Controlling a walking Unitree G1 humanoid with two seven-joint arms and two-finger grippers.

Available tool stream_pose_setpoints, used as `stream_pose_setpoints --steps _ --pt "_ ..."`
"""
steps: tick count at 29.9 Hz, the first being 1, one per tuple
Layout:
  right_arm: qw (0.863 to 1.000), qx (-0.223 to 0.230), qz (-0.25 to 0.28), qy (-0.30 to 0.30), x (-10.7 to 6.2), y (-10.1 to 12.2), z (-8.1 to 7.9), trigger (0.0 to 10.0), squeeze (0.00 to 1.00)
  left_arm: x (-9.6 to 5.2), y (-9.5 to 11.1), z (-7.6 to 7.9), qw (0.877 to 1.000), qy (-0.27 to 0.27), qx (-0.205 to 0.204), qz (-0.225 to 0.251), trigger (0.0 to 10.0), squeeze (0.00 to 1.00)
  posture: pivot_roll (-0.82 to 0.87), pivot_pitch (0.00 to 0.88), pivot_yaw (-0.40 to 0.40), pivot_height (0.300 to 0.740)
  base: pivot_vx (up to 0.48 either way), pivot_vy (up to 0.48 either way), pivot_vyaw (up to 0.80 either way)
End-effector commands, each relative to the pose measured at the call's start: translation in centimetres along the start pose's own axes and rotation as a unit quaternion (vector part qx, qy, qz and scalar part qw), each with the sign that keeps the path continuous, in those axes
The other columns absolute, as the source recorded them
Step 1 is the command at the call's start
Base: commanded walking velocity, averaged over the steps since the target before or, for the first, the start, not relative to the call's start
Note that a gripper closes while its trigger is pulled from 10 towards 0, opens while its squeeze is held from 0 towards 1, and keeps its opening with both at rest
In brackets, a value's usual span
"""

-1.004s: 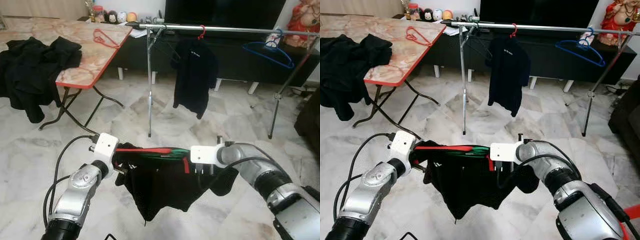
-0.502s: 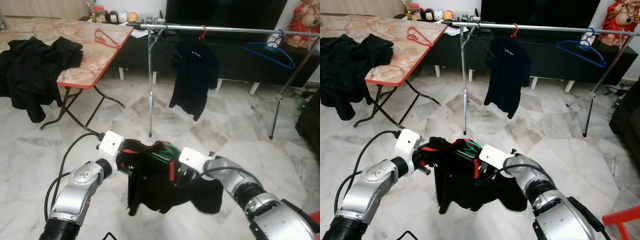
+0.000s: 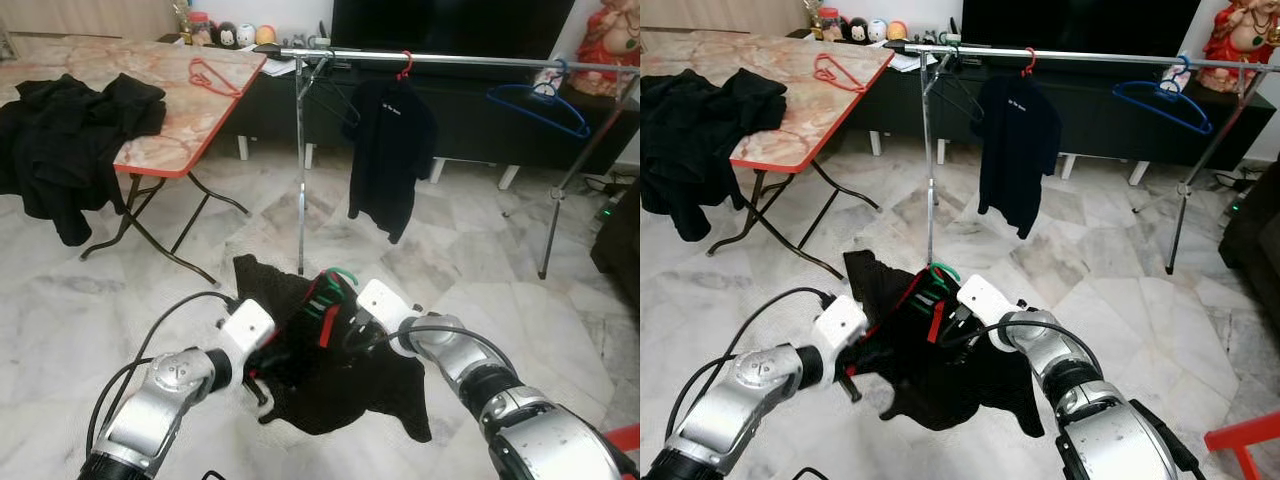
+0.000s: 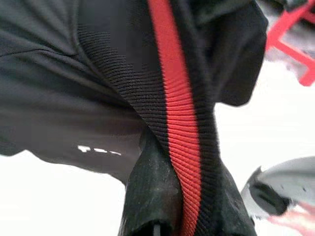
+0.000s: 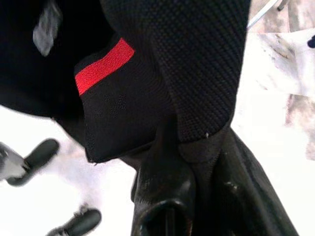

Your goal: Hang hanger

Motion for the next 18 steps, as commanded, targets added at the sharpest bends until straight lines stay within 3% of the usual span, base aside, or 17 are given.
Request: stream_pose_setpoints --steps 1,4,9,10,11,18 --pt "0.998 0.027 0.050 -0.020 -0.3 2.3 1.5 0.0 0.00 0.1 -0.2 0.4 1.000 -0.009 0.023 -0.017 10.0 0.00 0.07 0.000 -0.062 0.740 0.000 0.000 0.00" --pt "0.997 0.025 0.069 -0.003 -0.3 3.1 1.4 0.0 0.00 0.1 0.1 -0.1 1.000 0.006 0.027 -0.009 10.0 0.00 0.07 0.000 -0.061 0.740 0.000 0.000 0.00" --pt "0.996 0.023 0.087 0.007 -0.3 3.9 1.3 0.0 0.00 -0.1 0.4 0.2 1.000 -0.014 0.023 -0.005 10.0 0.00 0.07 0.000 -0.061 0.740 0.000 0.000 0.00" --pt "0.995 0.027 0.092 0.010 -0.3 4.0 1.3 0.0 0.00 -0.1 0.5 0.3 1.000 -0.019 0.021 -0.003 10.0 0.22 0.07 0.000 -0.060 0.740 0.000 0.000 0.00" --pt "0.995 0.031 0.097 0.014 -0.2 4.2 1.2 0.0 0.00 -0.1 0.6 0.5 0.999 -0.027 0.018 0.001 10.0 1.00 0.07 0.000 -0.060 0.740 0.000 0.000 0.00" --pt "0.994 0.029 0.102 0.007 -0.1 4.6 1.2 0.0 0.00 -0.4 1.2 0.9 0.999 -0.045 0.019 0.016 10.0 1.00 0.08 0.000 -0.058 0.740 0.000 0.000 0.00"
Point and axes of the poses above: a point about 5 cm out from each wrist's last joint towards the gripper, its own x axis pointing out of the wrist towards the gripper, its own y axis along the axis of the wrist's last joint, z = x × y, the point moved 1 cm from there along x, pointing out of the wrist towards the gripper, and after that the axes turned 8 degrees about -x, right-handed, at the moved point
